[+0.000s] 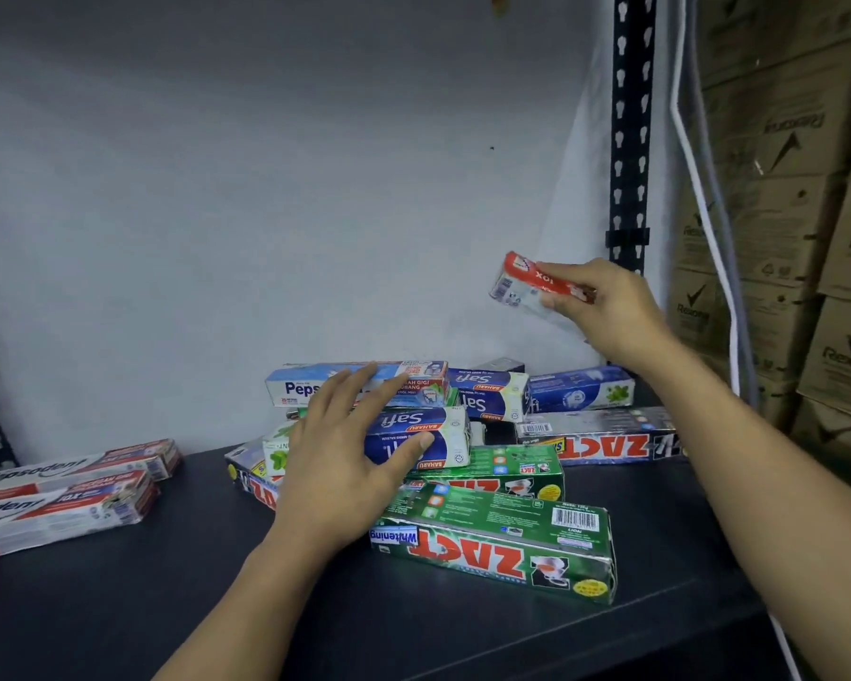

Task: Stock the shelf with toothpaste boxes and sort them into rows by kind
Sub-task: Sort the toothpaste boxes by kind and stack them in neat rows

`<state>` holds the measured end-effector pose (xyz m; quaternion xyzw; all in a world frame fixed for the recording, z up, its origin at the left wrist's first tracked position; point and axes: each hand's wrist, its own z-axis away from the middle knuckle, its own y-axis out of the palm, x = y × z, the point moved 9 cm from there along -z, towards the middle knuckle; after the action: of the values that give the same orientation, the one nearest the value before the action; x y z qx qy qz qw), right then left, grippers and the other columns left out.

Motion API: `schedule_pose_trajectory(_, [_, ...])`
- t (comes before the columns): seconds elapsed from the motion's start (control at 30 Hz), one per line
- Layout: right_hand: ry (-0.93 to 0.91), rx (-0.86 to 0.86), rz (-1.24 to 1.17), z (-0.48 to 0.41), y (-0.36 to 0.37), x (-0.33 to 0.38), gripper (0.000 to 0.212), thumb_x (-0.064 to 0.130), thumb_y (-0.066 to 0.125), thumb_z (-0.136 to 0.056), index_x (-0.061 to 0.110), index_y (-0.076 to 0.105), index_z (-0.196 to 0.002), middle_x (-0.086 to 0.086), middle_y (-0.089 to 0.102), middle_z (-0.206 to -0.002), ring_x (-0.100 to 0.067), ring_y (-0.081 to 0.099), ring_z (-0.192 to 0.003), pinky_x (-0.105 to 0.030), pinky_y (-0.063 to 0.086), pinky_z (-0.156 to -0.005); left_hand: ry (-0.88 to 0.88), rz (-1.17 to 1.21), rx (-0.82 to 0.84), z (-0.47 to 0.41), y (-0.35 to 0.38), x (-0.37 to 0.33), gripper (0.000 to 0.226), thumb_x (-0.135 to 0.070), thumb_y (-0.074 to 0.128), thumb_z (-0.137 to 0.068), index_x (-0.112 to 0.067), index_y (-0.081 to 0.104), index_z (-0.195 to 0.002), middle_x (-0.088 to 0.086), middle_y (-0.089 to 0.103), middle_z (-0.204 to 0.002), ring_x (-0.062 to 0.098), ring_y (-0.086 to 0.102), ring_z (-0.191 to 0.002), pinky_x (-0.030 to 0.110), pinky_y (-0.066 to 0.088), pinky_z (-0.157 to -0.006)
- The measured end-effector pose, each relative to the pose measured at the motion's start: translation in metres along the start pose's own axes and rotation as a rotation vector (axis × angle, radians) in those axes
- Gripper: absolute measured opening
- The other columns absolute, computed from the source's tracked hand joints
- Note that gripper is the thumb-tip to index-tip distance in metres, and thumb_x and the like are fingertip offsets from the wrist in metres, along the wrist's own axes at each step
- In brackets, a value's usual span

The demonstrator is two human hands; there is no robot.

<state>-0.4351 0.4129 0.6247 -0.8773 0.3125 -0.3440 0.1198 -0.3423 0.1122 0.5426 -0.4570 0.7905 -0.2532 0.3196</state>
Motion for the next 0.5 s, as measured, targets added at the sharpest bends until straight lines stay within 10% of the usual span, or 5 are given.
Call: schedule_pose_trajectory(0.5, [-0.417,0.521,0.089,0.114,0.085,0.191,0.045,0.046,0.071,-0.087,0.042,0.062,-0.131,0.003,0.065,-0.104,-0.015,0.057,-0.095,-0.033,0.045,-0.084,-0.408,0.879,-0.324,0.071,-0.057,0.008,0.04,-0.052,0.066,-0.089,-0.035,0.061,-0.125,-0.009,0.072,-0.116,0.012,0.068,-0.109,0.047,0.056,-0.093])
